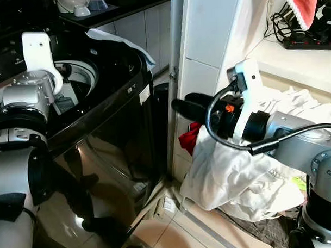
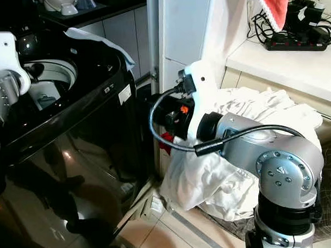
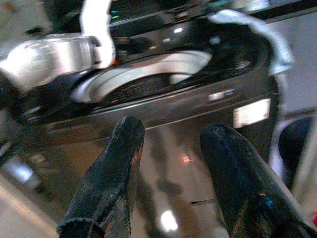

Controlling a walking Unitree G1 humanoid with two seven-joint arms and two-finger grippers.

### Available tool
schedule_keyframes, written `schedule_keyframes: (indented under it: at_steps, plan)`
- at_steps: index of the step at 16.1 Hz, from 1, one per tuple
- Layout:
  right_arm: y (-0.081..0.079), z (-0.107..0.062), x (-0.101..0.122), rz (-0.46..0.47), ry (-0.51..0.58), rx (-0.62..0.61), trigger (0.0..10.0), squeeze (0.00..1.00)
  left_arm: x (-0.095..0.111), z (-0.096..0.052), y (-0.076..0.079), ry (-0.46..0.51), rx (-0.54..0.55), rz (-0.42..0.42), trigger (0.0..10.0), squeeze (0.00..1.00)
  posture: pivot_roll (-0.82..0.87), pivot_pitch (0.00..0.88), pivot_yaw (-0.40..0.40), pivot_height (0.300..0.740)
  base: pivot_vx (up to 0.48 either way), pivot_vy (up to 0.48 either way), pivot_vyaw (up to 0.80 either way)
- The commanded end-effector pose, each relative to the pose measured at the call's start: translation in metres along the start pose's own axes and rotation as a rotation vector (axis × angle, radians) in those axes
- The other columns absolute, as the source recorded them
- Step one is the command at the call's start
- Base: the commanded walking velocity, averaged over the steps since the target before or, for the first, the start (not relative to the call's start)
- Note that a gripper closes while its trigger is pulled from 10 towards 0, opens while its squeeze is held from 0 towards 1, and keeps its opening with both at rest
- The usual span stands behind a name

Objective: Clothes washing

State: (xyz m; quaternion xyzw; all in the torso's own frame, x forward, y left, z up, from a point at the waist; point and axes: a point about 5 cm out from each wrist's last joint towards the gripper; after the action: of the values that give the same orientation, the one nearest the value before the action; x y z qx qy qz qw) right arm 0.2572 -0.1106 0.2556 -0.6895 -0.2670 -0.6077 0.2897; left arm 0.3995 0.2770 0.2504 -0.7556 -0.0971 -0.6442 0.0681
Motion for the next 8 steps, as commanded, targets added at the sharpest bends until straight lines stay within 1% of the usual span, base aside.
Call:
schedule_keyframes:
  at_steps: [1,2,3,4,5,6,7,8]
  plan:
    - [0.016,-0.004,0.006,-0.009,0.026,-0.126,10.0,0.00,0.014,-0.002,0.005,0.082,-0.051,0.037,10.0,1.00,0.02,0.000,0.027,0.740,0.000,0.000,0.00]
    - [0.038,-0.006,0.005,-0.033,0.003,-0.316,10.0,0.00,0.024,-0.008,0.023,0.182,-0.210,0.027,10.0,1.00,0.02,0.000,0.028,0.740,0.000,0.000,0.00]
    - [0.060,-0.014,-0.001,-0.091,-0.082,-0.510,10.0,0.00,0.021,-0.017,0.044,0.218,-0.381,0.003,10.0,0.00,0.02,0.000,0.028,0.740,0.000,0.000,0.00]
    - [0.077,-0.023,-0.006,-0.128,-0.146,-0.626,10.0,0.58,0.014,-0.032,0.065,0.277,-0.554,0.000,10.0,0.00,0.02,0.000,0.025,0.740,0.000,0.000,0.00]
    - [0.082,-0.029,-0.009,-0.136,-0.187,-0.654,10.0,1.00,0.004,-0.041,0.075,0.293,-0.634,0.030,10.0,0.00,0.02,0.000,0.021,0.740,0.000,0.000,0.00]
    - [0.091,-0.041,-0.015,-0.131,-0.262,-0.705,10.0,1.00,-0.023,-0.067,0.100,0.284,-0.834,0.080,10.0,0.00,0.02,0.000,0.017,0.740,0.000,0.000,0.00]
    - [0.093,-0.045,-0.017,-0.125,-0.288,-0.716,10.0,1.00,-0.031,-0.078,0.108,0.259,-0.927,0.057,10.0,0.00,0.01,0.000,0.018,0.740,0.000,0.000,0.00]
    - [0.098,-0.053,-0.022,-0.124,-0.357,-0.724,10.0,1.00,-0.047,-0.105,0.123,0.175,-1.140,-0.001,10.0,0.00,0.01,0.000,0.021,0.740,0.000,0.000,0.00]
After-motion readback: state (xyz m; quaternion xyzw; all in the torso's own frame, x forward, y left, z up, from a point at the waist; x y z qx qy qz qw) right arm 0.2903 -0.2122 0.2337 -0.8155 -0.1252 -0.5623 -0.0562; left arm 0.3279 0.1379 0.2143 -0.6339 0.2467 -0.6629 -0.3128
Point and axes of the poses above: a point about 5 cm out from each wrist's last joint towards the gripper, its own z axis pointing out of the wrist towards the gripper, its own x axis along the axis of the wrist's last joint, y = z × x, and after that the axes turned 9 degrees about -z, right-handed
